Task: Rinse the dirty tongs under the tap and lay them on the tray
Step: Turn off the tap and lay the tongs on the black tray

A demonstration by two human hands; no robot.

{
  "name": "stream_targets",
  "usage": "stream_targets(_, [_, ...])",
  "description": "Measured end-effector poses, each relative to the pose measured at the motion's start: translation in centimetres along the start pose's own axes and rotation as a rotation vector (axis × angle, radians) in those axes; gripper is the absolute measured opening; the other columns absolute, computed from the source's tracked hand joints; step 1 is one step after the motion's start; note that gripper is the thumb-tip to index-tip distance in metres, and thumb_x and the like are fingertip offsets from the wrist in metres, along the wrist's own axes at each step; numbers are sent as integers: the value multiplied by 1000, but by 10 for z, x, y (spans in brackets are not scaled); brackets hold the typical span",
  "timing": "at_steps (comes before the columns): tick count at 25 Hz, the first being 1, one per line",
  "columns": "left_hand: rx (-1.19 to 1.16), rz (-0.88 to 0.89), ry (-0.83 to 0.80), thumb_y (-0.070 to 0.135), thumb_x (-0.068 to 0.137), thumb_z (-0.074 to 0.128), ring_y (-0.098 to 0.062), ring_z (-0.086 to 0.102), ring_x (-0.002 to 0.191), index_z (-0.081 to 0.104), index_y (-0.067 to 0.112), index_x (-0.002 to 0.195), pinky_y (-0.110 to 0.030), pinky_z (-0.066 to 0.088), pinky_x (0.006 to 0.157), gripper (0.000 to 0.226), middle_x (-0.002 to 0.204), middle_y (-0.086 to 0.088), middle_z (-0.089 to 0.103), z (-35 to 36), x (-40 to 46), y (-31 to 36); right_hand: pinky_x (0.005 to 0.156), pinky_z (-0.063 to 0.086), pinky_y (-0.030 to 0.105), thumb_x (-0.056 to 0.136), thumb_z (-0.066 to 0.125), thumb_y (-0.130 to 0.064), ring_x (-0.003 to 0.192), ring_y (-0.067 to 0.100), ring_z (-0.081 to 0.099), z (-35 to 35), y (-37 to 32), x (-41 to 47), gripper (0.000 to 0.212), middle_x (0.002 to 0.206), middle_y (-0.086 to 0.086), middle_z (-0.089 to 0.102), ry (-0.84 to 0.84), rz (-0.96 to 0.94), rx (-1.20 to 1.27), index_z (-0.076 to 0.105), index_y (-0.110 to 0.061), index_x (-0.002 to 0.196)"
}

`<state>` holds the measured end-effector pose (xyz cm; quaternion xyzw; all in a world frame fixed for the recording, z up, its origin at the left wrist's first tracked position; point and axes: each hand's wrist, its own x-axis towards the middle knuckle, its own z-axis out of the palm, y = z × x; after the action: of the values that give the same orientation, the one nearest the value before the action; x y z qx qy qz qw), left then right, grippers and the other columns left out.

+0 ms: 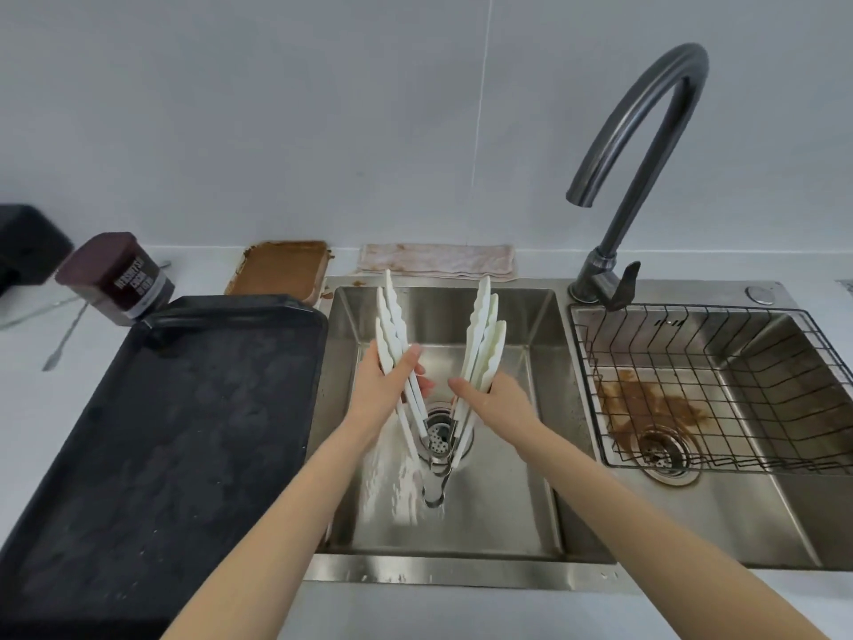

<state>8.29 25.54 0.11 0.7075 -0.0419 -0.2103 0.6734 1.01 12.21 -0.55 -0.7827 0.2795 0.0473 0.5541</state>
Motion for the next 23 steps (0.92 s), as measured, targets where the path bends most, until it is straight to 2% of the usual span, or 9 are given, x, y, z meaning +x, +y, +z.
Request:
stream_targets(3, [42, -2, 88, 20, 91, 56, -8, 65, 52, 51, 9, 102, -27, 59, 58, 16, 71, -4, 59, -42, 7, 14, 69, 47, 26, 87, 57, -38, 76, 14, 56, 33, -29, 9, 28, 75, -6, 54, -37, -5, -13, 56, -13, 99])
stream_targets(5, [60, -42, 142, 22, 91, 56, -7, 64, 50, 51, 12, 105, -35, 60, 66, 18, 71, -3, 59, -76, 10, 23, 65, 52, 29, 86, 55, -40, 66, 15, 54, 61, -50, 16, 30, 70, -4, 49, -111, -9, -36, 56, -12, 97])
stream_targets(7, [38, -106, 171, 22, 91, 56, -6, 64, 48, 51, 12, 107, -32, 60, 64, 19, 71, -4, 57, -109, 11, 28, 72, 59, 34, 88, 55, -39, 62, 15, 57, 89, -68, 20, 28, 68, -2, 52, -204, 12, -43, 60, -12, 94])
stream_targets(9, [22, -167, 186, 22, 91, 56, -13, 64, 57, 51, 8, 109, -26, 59, 58, 23, 73, -6, 57, -139, 11, 29, 80, 60, 34, 88, 56, -38, 72, 19, 64, 115, -81, 21, 34, 76, 1, 61, -287, 69, -14, 63, -10, 106])
stream_targets(13, [32, -260, 202, 19, 92, 56, -18, 60, 67, 51, 5, 111, -23, 59, 51, 25, 75, -7, 56, -178, 15, 15, 57, 56, 17, 89, 58, -29, 62, 9, 62, 152, -91, 25, 24, 83, 4, 65, -360, 154, 11, 60, -10, 104])
stream_targets(17, [118, -318, 156, 21, 91, 58, -16, 64, 61, 51, 9, 114, -36, 59, 71, 27, 77, -6, 58, -198, 26, -3, 79, 59, 31, 91, 54, -19, 83, 22, 67, 170, -88, 33, 30, 110, 15, 70, -380, 190, -60, 59, -1, 115])
stream_targets(18, [124, -327, 145, 20, 91, 57, -16, 64, 63, 50, 10, 113, -35, 59, 71, 26, 78, -6, 58, -200, 28, -6, 83, 58, 33, 90, 54, -19, 87, 24, 67, 173, -87, 34, 33, 113, 16, 69, -377, 186, -82, 59, 0, 116])
stream_targets(21, [127, -358, 149, 19, 92, 56, -18, 63, 73, 50, 9, 111, -28, 60, 61, 22, 81, -7, 59, -204, 36, -15, 84, 57, 34, 90, 55, -20, 83, 23, 65, 180, -86, 40, 34, 112, 19, 69, -365, 178, -110, 59, 3, 115])
stream_targets(23, [205, -371, 172, 22, 91, 56, -21, 64, 79, 53, 9, 109, -36, 58, 75, 21, 86, -7, 63, -208, 42, -21, 83, 58, 35, 90, 54, -20, 81, 26, 66, 184, -86, 43, 35, 109, 21, 69, -349, 161, -144, 59, 6, 112])
